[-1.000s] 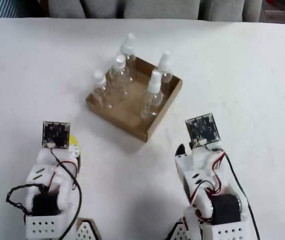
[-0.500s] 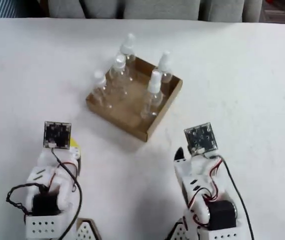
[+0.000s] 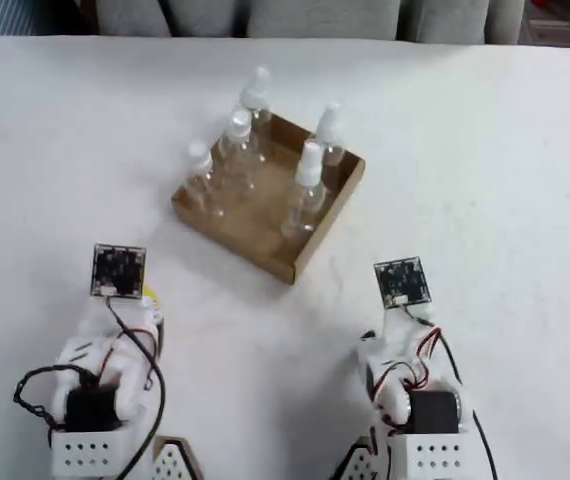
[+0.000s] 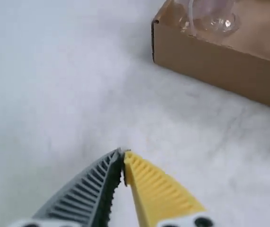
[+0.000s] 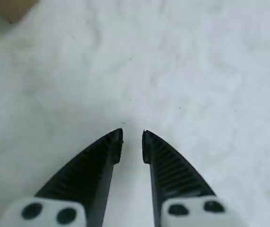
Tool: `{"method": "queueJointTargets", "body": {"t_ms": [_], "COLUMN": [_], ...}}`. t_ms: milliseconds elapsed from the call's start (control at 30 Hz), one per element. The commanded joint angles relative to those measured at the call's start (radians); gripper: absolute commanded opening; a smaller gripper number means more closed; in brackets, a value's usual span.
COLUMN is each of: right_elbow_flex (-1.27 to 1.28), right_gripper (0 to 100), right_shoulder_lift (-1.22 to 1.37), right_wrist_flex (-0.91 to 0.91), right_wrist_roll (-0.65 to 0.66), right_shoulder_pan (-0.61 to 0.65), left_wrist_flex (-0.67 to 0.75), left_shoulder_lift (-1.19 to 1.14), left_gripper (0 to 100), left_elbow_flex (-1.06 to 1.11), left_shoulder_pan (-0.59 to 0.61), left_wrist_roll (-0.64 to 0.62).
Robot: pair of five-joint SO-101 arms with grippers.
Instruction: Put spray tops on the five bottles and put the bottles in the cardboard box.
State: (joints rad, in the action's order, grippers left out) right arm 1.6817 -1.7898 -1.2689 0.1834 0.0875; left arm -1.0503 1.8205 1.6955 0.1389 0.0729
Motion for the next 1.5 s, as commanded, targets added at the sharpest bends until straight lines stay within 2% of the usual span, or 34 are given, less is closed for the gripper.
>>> {"method": "queueJointTargets", "body": {"t_ms": [0,167,333,467,1467], "right_elbow_flex": [0.009,0.009,0.009,0.009,0.009], "right_gripper": [4.2,4.2,4.2,4.2,4.2], "right_shoulder_lift": [-0.008,-0.008,-0.008,-0.008,-0.008], "right_wrist_flex": [0.001,0.001,0.001,0.001,0.001], "right_wrist_roll": [0.006,0.008,0.012,0.012,0.012], "right_shoulder_pan": [-0.008,-0.012,-0.166,-0.22,-0.22], "left_wrist_flex": [-0.135,-0.155,-0.163,-0.233,-0.238], "left_shoulder_lift": [0.008,0.008,0.008,0.008,0.008], "left_gripper": [2,2,2,2,2], "left_elbow_flex": [-0.003,-0.003,-0.003,-0.003,-0.003], "left_shoulder_pan": [-0.048,-0.036,-0.025,-0.025,-0.025], "left_wrist_roll": [0.009,0.003,0.002,0.005,0.008]}}
